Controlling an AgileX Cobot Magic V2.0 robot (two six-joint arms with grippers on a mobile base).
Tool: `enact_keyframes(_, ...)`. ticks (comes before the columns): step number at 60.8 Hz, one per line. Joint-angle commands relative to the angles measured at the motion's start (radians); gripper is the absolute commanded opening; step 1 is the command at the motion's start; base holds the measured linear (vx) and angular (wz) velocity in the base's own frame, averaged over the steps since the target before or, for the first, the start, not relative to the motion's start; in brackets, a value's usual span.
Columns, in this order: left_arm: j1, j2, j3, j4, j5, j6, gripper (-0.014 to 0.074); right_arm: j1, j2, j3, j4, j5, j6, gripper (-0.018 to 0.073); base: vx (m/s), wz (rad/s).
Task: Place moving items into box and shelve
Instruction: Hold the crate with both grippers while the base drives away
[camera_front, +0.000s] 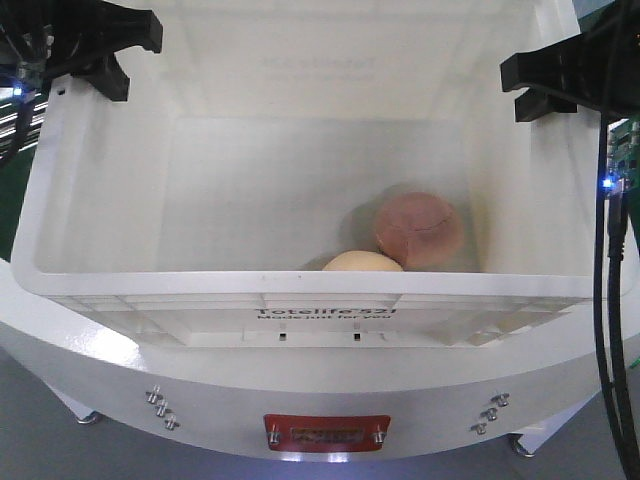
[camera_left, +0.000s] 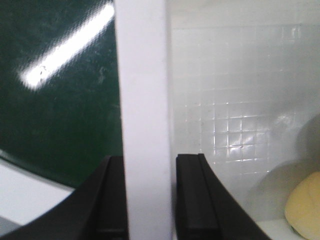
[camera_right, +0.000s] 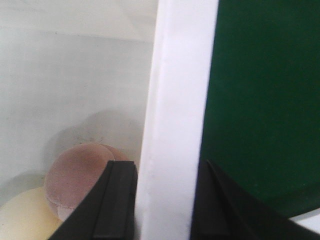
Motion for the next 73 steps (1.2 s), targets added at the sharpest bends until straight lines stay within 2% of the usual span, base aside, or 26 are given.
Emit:
enact_keyframes(1,-0.013,-0.051,-0.041,-0.071,-0.077,0.001,-0.0003,0.010,-0.041,-0.047,0.092,-0.132,-0.008,-0.0006,-0.13,0.10)
enact_keyframes(73,-0.013,-0.051,-0.041,-0.071,-0.077,0.001,-0.0003,0.010,-0.041,-0.047,0.095,-0.132,-0.008,-0.0006,-0.26,0.13)
